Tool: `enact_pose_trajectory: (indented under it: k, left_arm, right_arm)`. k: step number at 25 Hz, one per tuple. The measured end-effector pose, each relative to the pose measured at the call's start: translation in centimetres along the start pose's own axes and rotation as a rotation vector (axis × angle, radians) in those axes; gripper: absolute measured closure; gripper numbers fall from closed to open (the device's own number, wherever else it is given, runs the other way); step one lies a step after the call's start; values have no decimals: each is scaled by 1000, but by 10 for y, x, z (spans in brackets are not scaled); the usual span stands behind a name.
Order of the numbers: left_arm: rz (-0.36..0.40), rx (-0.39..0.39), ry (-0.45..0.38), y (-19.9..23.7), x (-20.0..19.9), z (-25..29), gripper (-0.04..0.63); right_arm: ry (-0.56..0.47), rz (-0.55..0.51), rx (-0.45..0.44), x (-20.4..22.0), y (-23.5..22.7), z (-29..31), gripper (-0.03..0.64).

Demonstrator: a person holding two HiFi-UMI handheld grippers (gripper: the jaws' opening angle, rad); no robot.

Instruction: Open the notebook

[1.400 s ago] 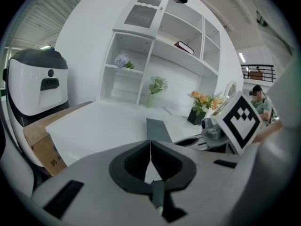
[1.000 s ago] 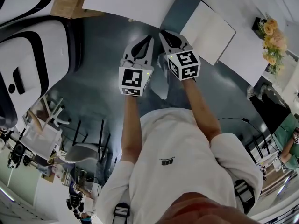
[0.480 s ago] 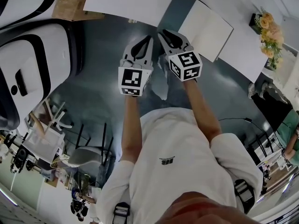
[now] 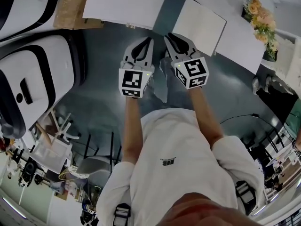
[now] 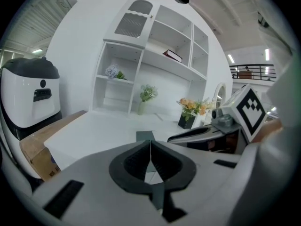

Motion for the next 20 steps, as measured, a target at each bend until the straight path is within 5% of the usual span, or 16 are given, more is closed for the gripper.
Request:
enact_pose_trajectory:
  k: [20]
  left_arm:
    - [96,159,-8,-62,-19,-30,595]
  right_arm:
    - [-116,36,193,-13,14,-111,581]
Point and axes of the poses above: the fingertips, and each gripper's own axes: z forward along the fingers, y to its left, x out of its underside, the point moved 5 cm from there along -z, backward along the fingers, and after that the axes turned 5 degrees about -z, right-handed, at the moved point
